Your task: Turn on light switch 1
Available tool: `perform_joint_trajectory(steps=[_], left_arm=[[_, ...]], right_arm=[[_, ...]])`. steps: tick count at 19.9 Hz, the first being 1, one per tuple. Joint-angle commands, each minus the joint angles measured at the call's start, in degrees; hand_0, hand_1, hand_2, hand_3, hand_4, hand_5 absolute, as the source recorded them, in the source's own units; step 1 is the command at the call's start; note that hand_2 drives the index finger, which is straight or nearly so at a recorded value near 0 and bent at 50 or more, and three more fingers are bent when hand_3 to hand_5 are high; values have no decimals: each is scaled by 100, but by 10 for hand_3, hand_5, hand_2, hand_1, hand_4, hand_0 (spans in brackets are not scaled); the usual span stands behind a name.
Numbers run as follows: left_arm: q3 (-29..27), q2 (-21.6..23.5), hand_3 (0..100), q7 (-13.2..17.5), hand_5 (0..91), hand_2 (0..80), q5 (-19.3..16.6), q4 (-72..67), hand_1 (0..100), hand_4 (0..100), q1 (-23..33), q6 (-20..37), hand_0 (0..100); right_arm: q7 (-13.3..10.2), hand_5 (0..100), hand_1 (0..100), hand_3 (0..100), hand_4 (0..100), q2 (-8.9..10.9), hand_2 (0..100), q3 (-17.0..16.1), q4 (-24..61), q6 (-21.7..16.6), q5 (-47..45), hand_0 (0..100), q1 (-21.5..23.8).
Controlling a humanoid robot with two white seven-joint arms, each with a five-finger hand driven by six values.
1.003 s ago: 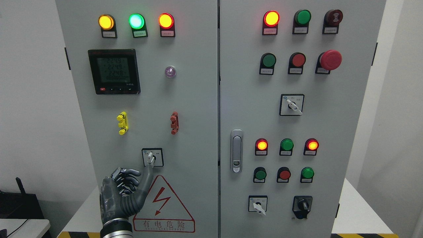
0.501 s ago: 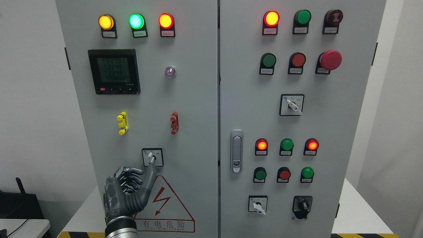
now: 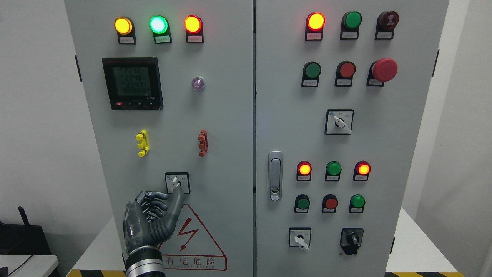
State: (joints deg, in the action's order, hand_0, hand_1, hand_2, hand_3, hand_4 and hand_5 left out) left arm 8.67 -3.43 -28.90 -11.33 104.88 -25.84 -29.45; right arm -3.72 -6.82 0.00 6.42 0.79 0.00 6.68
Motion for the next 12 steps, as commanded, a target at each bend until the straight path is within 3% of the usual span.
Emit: perform_joint_trajectory(steps=[1, 12], left_arm=[[20, -43, 819, -11, 800, 581, -1, -64, 582, 848, -88, -25, 95], [91, -52, 829, -99, 805, 589, -53, -116, 579, 853, -176, -157, 96]], right_arm=[[3, 0, 389, 0, 0, -4, 0, 97, 0, 0, -141, 120, 0], [3, 0, 389, 0, 0, 5, 0, 97, 0, 0, -141, 120, 0]])
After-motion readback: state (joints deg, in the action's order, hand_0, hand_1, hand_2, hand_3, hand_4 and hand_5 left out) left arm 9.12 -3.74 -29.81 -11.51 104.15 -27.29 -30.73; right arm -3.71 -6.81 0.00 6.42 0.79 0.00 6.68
